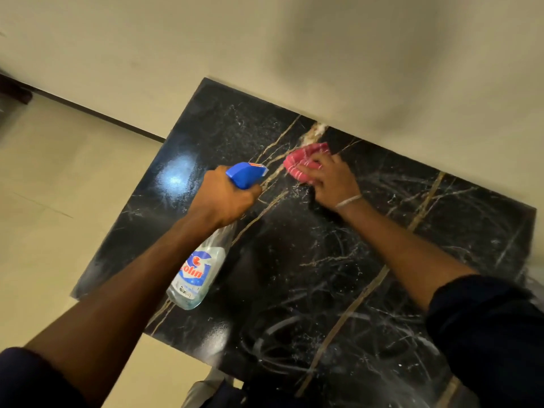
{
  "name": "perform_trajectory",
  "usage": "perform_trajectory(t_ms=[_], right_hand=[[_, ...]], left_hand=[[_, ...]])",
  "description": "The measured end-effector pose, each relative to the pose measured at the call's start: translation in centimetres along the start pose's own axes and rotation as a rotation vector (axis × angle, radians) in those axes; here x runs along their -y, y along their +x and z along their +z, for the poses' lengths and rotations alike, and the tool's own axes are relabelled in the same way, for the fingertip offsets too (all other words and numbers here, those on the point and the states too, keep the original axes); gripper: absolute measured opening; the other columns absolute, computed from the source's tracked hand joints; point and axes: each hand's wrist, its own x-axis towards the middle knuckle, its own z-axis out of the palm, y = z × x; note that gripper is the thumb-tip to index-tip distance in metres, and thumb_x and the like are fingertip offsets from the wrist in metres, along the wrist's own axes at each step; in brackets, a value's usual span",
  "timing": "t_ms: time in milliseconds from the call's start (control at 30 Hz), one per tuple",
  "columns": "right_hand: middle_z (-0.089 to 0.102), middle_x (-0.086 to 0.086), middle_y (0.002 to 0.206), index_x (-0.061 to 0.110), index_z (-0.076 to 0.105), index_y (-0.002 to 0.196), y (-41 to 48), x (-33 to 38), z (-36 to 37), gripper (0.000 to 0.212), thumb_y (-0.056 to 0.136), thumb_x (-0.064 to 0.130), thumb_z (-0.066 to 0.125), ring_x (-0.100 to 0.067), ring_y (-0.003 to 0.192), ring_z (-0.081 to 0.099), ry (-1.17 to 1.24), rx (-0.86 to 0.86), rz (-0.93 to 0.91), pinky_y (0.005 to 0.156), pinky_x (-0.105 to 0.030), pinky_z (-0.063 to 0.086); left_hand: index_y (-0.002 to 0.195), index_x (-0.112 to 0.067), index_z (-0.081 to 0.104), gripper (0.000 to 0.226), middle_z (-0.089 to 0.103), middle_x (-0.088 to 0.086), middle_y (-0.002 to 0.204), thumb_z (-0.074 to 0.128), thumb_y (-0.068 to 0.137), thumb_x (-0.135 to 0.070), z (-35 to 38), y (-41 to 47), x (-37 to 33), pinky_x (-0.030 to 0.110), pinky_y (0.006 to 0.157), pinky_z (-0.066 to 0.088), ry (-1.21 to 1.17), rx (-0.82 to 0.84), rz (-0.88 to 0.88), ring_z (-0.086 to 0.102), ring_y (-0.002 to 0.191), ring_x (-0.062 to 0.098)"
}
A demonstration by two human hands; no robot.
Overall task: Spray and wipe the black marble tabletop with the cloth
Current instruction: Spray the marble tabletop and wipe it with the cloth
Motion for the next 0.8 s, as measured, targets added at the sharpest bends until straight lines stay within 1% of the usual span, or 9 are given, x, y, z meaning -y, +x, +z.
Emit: perform_trajectory(t_ms=[100, 167, 267, 333, 400, 500, 600, 700, 800], right_hand=[[0.055, -0.007, 0.132, 0.034, 0.061, 0.129, -4.3, 1.0, 1.3, 0.052, 0.080, 0.022, 0.047, -0.029, 0.106, 0.049, -0.006, 0.102, -0.311, 0.083, -0.038, 0.045], [0.056, -0.006, 0.134, 0.036, 0.061, 0.128, -4.2, -0.5, 1.2, 0.053, 0.079, 0.025, 0.043, -0.030, 0.106, 0.051, -0.038, 0.131, -0.415, 0.084, -0.039, 0.044], [0.054, -0.008, 0.135, 0.037, 0.058, 0.131, 0.0, -3.7, -0.2, 0.052, 0.083, 0.017, 0.051, -0.036, 0.108, 0.050, -0.061, -0.003, -0.090, 0.087, -0.049, 0.049], [0.048, -0.007, 0.141, 0.035, 0.056, 0.134, 3.1, -5.2, -1.6, 0.052, 0.087, 0.012, 0.060, -0.039, 0.123, 0.043, -0.073, -0.028, 0.133, 0.100, -0.056, 0.043], [0.044, -0.010, 0.145, 0.029, 0.058, 0.134, 5.0, -5.5, -2.6, 0.050, 0.087, 0.013, 0.064, -0.039, 0.136, 0.033, -0.035, 0.009, 0.205, 0.109, -0.054, 0.037], [0.046, -0.012, 0.138, 0.028, 0.062, 0.128, 4.6, -3.3, -2.1, 0.046, 0.085, 0.012, 0.066, -0.038, 0.128, 0.041, 0.057, -0.006, 0.209, 0.105, -0.050, 0.043], [0.056, -0.007, 0.126, 0.031, 0.067, 0.120, 0.4, 0.5, 0.3, 0.046, 0.080, 0.009, 0.068, -0.033, 0.110, 0.050, 0.088, -0.042, 0.081, 0.091, -0.044, 0.050], [0.059, -0.004, 0.120, 0.034, 0.069, 0.116, -4.3, 3.5, 2.3, 0.049, 0.075, 0.008, 0.063, -0.028, 0.100, 0.051, 0.097, 0.011, -0.234, 0.078, -0.034, 0.045], [0.060, -0.004, 0.125, 0.035, 0.067, 0.120, -4.0, 2.0, 1.8, 0.052, 0.075, 0.009, 0.062, -0.028, 0.099, 0.053, 0.018, 0.081, -0.414, 0.078, -0.036, 0.046]], left_hand=[[0.088, -0.008, 0.060, 0.017, 0.058, 0.009, 0.067, 0.066, 0.083, -0.023, 0.2, 0.1, -0.5, 0.030, 0.058, 0.048, -0.009, 0.006, -0.011, 0.057, 0.058, 0.017], [0.087, -0.008, 0.059, 0.017, 0.056, 0.007, 0.066, 0.066, 0.083, -0.023, 0.5, 0.1, -0.6, 0.028, 0.057, 0.046, 0.011, 0.009, -0.010, 0.054, 0.057, 0.016], [0.080, -0.010, 0.058, 0.017, 0.055, 0.006, 0.063, 0.065, 0.082, -0.025, 0.7, -0.3, -0.1, 0.026, 0.054, 0.043, 0.051, -0.004, -0.015, 0.052, 0.054, 0.014], [0.082, -0.011, 0.058, 0.017, 0.058, 0.008, 0.064, 0.066, 0.083, -0.026, 0.7, -0.8, 0.4, 0.030, 0.056, 0.047, 0.049, 0.011, -0.012, 0.057, 0.057, 0.019], [0.081, -0.012, 0.058, 0.016, 0.061, 0.011, 0.065, 0.066, 0.084, -0.026, 0.7, -1.3, 0.9, 0.035, 0.060, 0.051, 0.062, 0.019, -0.001, 0.061, 0.061, 0.024], [0.082, -0.014, 0.058, 0.016, 0.063, 0.013, 0.067, 0.066, 0.083, -0.027, 0.7, -1.9, 1.4, 0.042, 0.065, 0.056, 0.053, 0.018, -0.012, 0.064, 0.064, 0.029], [0.081, -0.012, 0.059, 0.016, 0.064, 0.015, 0.069, 0.066, 0.082, -0.026, 0.9, -2.1, 1.4, 0.041, 0.063, 0.055, 0.055, 0.027, -0.016, 0.064, 0.064, 0.030], [0.081, -0.011, 0.059, 0.017, 0.062, 0.013, 0.069, 0.066, 0.081, -0.026, 1.0, -2.2, 0.9, 0.034, 0.058, 0.049, 0.064, 0.013, -0.014, 0.059, 0.060, 0.022], [0.084, -0.009, 0.059, 0.019, 0.061, 0.011, 0.069, 0.066, 0.082, -0.027, 0.9, -2.4, 0.6, 0.033, 0.059, 0.048, 0.072, 0.027, 0.007, 0.058, 0.061, 0.021]])
